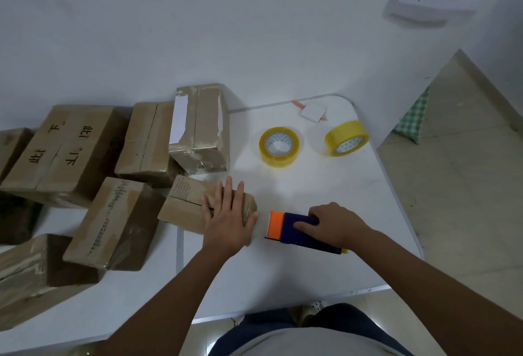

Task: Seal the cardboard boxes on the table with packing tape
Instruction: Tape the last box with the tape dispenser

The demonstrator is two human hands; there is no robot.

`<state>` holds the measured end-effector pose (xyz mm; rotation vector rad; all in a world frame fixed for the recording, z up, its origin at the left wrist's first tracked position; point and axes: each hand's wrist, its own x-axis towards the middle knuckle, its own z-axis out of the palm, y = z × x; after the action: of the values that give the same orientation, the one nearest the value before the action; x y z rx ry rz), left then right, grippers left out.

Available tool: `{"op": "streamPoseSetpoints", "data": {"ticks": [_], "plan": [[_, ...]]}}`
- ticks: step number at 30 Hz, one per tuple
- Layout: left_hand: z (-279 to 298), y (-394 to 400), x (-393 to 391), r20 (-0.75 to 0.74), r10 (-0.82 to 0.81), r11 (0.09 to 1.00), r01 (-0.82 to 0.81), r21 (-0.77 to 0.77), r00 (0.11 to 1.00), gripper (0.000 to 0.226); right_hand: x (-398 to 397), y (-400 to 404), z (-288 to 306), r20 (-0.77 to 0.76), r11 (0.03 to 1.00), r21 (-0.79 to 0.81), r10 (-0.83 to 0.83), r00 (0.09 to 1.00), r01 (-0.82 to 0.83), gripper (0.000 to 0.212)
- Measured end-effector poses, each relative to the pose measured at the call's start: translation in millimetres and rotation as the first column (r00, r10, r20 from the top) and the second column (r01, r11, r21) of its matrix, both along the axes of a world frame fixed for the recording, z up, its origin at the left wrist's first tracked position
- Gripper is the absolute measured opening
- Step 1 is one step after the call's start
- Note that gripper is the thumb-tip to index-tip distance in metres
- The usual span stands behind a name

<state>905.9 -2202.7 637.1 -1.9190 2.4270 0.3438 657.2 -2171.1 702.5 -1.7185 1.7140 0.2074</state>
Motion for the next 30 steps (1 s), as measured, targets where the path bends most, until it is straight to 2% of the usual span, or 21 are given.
{"op": "streamPoseSetpoints", "data": {"ticks": [4, 9, 15, 20, 30], "plan": [[2, 0, 0, -0.005, 0.006, 1.000, -0.006, 0.031, 1.000, 0.079, -8, 9, 1, 0.004, 0.998, -0.055, -0.012, 1.000, 0.012, 0.052], [2, -1, 0, -0.034, 0.009, 1.000, -0.008, 0.023, 0.999, 0.081, -29, 22, -6, -0.002, 0.996, -0.048, -0.074, 0.997, 0.074, 0.052], [6, 2, -1, -0.065, 0.022, 0.999, -0.023, -0.026, 0.998, 0.082, 0, 9, -1, -0.113, 0.998, -0.064, -0.015, 0.994, 0.008, 0.052], [6, 0, 2, -0.051, -0.009, 0.999, 0.011, 0.042, 0.999, 0.097, 24, 5, -2, -0.165, 0.997, -0.076, -0.020, 0.986, 0.007, 0.048], [2, 3, 2, 0.023, -0.036, 0.999, 0.037, -0.034, 0.999, 0.084, 57, -7, -17, -0.128, 0.992, -0.033, -0.123, 0.984, 0.119, 0.043]]}}
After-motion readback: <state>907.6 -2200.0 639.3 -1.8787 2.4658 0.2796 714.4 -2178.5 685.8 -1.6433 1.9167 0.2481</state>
